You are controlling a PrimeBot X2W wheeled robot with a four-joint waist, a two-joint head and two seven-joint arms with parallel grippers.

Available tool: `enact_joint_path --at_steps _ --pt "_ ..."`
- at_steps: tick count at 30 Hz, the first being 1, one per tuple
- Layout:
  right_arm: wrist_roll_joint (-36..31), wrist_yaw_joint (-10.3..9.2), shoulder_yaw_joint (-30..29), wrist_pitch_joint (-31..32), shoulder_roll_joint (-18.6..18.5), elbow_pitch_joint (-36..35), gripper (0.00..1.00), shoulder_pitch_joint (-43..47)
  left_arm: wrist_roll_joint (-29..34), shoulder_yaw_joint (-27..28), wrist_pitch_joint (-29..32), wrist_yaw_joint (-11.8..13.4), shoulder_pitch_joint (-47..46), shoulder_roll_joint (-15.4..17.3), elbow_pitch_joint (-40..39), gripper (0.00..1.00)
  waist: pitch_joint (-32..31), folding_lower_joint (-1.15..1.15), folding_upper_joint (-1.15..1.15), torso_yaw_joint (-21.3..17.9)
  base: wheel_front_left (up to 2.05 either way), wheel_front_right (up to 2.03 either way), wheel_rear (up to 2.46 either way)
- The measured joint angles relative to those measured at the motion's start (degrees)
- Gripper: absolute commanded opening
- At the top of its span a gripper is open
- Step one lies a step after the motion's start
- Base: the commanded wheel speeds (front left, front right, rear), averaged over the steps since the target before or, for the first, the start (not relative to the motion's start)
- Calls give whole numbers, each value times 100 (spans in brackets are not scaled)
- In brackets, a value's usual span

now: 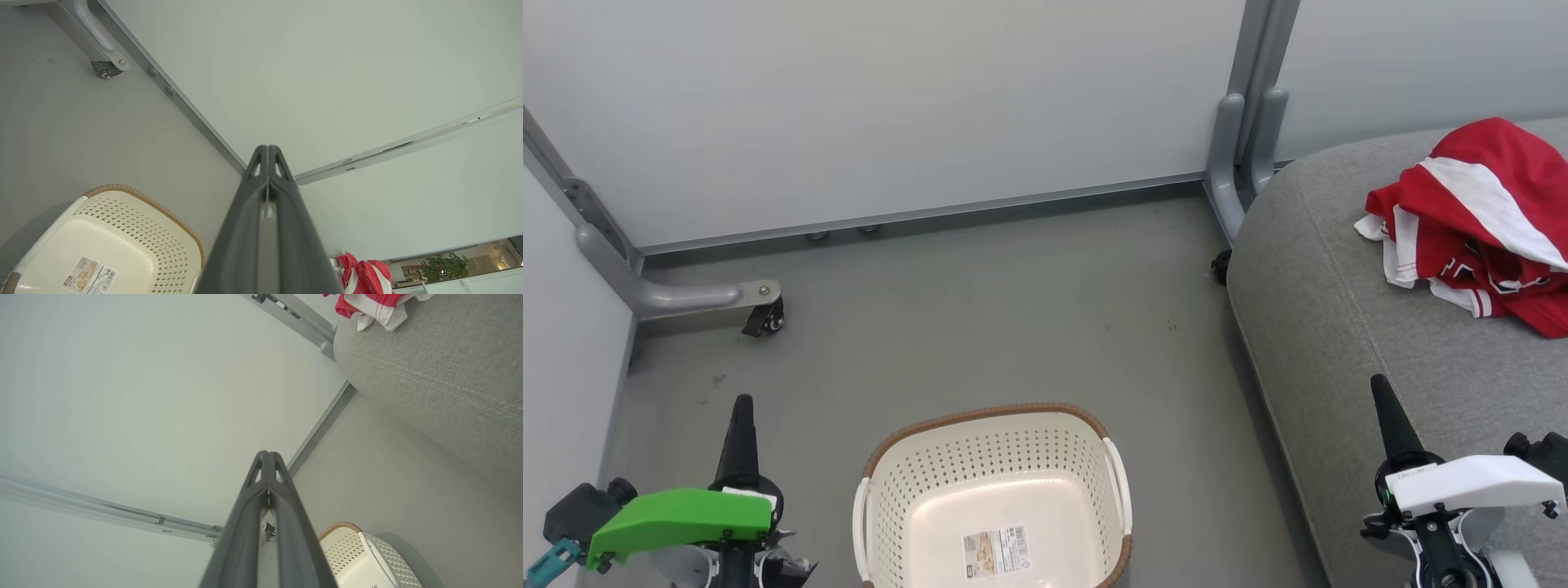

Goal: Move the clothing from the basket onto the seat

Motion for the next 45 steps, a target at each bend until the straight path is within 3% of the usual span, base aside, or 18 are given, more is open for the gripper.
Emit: enact_joint_path --at_steps 45 --pt "2212 0 -148 565 -30 187 0 -231 -2107 292 571 -158 -201 -79 10 0 12 0 0 -155 0 0 0"
